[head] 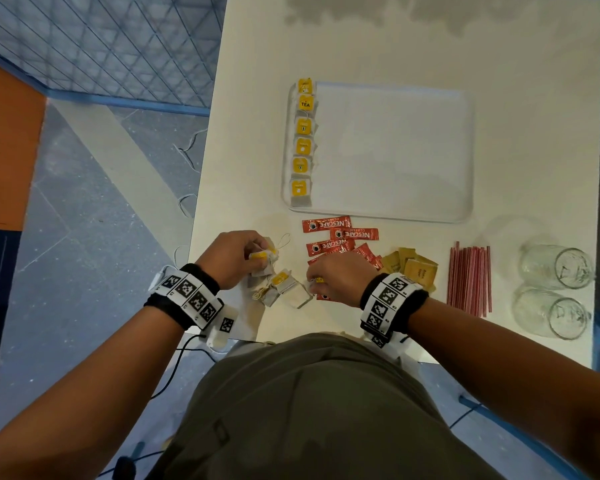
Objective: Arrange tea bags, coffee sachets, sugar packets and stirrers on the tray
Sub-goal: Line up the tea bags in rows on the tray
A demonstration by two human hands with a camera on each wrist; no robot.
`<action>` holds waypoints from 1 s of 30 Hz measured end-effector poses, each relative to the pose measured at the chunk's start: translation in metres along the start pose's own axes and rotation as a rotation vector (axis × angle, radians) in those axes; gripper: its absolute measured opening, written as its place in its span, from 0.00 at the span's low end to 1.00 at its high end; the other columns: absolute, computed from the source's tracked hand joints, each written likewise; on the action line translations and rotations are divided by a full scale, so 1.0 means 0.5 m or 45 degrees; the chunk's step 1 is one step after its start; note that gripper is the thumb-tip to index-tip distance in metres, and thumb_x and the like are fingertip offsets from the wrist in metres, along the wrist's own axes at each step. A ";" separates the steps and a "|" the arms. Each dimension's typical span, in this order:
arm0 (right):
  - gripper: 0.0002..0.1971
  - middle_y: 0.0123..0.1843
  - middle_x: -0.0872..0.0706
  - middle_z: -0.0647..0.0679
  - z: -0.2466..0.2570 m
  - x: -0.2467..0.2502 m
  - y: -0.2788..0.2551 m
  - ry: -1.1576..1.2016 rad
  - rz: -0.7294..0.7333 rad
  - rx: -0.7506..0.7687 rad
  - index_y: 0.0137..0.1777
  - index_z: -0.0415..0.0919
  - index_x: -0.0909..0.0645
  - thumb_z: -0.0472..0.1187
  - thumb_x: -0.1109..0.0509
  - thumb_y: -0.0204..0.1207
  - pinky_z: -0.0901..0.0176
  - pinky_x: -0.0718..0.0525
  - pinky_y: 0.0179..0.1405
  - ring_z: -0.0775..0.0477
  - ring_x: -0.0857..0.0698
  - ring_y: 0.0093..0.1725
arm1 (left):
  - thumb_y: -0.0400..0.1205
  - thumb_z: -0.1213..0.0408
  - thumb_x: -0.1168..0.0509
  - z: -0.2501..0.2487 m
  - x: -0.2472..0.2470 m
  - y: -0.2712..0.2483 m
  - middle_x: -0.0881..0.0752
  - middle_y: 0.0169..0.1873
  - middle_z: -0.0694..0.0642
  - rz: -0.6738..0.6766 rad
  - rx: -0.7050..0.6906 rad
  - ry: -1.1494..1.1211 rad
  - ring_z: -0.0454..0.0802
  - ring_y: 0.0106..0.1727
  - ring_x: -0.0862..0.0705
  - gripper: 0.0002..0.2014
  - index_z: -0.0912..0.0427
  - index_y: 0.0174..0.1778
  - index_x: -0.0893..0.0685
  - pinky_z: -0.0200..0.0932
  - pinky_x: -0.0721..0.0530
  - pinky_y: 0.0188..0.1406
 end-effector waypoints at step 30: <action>0.05 0.44 0.11 0.57 -0.117 0.208 -0.004 0.905 -0.607 -0.241 0.51 0.52 0.14 0.49 0.23 0.78 0.62 0.20 0.42 0.60 0.15 0.42 | 0.87 0.66 0.35 -0.179 0.059 0.109 0.08 0.48 0.61 -0.075 0.002 -0.785 0.52 0.42 0.11 0.06 0.64 0.51 0.13 0.40 0.14 0.36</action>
Point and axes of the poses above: each hand's wrist, its own y-axis towards the middle knuckle, its own x-axis out of the back of the hand, z = x × y, the point moved 7 cm from there along y, towards the middle knuckle
